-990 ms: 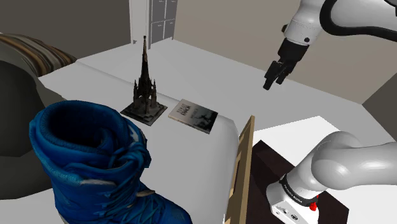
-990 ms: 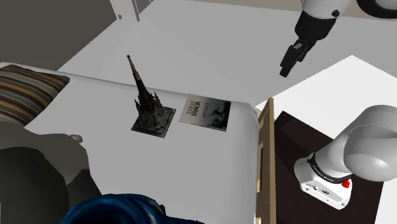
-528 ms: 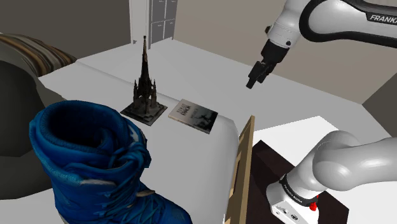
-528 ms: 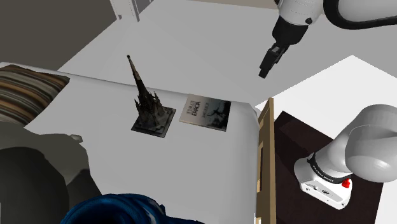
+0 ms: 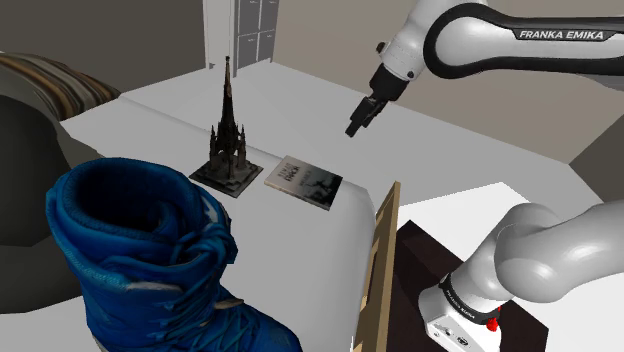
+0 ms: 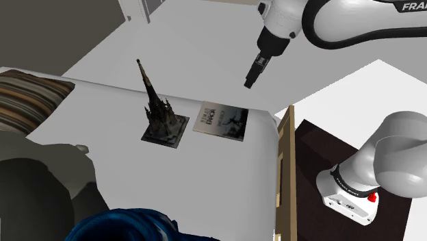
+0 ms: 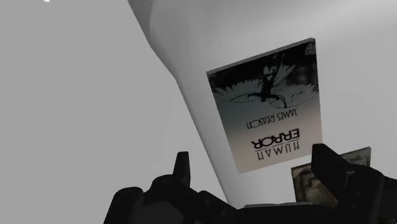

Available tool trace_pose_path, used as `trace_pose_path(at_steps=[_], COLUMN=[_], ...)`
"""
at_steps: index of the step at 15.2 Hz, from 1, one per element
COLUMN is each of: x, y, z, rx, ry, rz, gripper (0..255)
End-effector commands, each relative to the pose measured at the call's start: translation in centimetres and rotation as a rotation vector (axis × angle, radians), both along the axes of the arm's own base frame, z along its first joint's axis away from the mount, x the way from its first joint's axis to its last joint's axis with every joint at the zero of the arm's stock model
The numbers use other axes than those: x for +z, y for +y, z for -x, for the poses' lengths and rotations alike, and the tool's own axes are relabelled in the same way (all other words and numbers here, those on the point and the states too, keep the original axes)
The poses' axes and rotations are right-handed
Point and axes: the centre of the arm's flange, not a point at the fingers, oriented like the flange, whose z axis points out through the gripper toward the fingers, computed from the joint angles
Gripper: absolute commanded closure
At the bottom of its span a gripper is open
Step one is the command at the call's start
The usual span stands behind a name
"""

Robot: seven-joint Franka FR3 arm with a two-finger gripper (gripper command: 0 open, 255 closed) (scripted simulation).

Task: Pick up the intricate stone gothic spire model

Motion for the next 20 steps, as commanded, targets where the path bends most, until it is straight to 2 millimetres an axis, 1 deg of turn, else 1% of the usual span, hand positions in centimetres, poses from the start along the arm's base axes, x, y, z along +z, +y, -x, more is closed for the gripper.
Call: trace_pose_path(at_steps=[1,10,15,20], x=[-0.2,-1.3,-1.3,-0.8], y=[1.4,7.9,12.2,16.7], z=[-1.5,-7.8,-10.7,-13.1], rx=[0.047,0.257,0.373,0.489], ry=[-0.038,-0.191,-0.276,-0.362], rz=[-0.021,-0.114,-0.166,-0.217], gripper=[0,0,0,0])
